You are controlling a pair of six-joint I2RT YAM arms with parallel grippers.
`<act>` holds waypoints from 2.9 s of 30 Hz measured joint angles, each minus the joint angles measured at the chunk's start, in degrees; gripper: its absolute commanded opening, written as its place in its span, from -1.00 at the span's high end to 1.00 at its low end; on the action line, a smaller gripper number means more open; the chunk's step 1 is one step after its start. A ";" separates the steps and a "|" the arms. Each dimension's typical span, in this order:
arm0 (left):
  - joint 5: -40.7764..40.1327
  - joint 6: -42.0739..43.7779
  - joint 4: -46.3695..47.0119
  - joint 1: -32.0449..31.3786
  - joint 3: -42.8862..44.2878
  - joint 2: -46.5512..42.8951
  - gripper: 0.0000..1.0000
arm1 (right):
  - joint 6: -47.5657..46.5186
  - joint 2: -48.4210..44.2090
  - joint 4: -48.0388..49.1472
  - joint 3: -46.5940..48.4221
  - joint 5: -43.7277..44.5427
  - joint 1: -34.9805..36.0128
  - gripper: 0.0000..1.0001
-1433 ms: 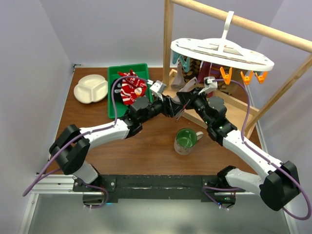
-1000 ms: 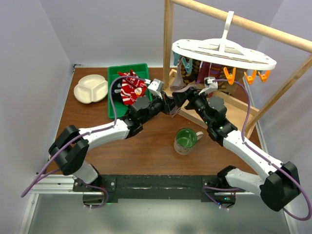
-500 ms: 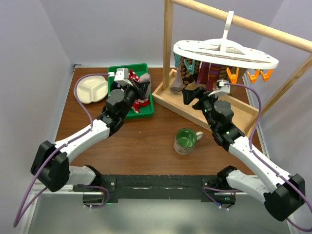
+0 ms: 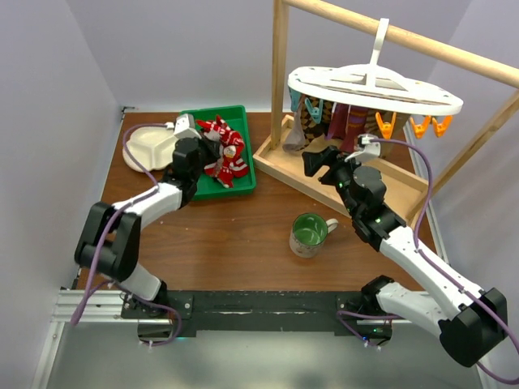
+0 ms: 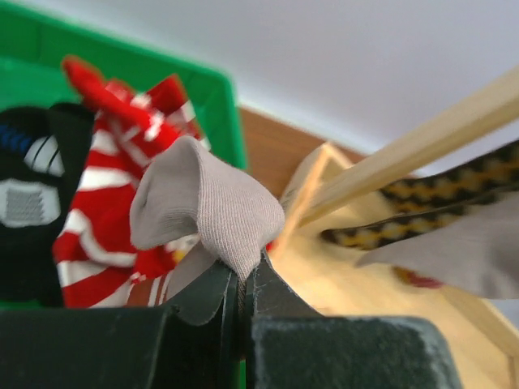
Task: Remove the socks clipped to the hanger
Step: Place the sock in the bin, then remove the sock from the hanger.
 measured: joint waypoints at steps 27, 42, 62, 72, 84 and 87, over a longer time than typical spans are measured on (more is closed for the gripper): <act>-0.20 -0.96 -7.91 4.28 -3.37 -5.27 -0.30 | 0.00 0.00 -0.44 -0.33 -0.85 0.02 -0.76; 12.57 8.17 -5.16 -8.26 6.64 -4.55 -0.32 | -0.02 0.11 -0.63 -1.73 -0.74 0.00 -0.76; 18.47 9.11 1.66 -15.63 33.83 21.38 -0.22 | -0.57 -5.35 -4.46 -2.43 -0.13 0.00 -0.78; 11.74 9.11 2.27 -17.79 37.07 23.69 1.00 | -1.44 -5.38 -4.76 -2.43 -0.15 0.00 -0.78; 9.35 10.60 5.49 -17.94 24.63 14.19 1.00 | -2.84 -5.42 -4.83 -2.23 -1.62 0.02 -0.82; 9.31 11.28 5.53 -18.10 21.24 9.51 1.00 | -3.30 -5.42 -4.85 -1.73 -3.39 0.00 -0.83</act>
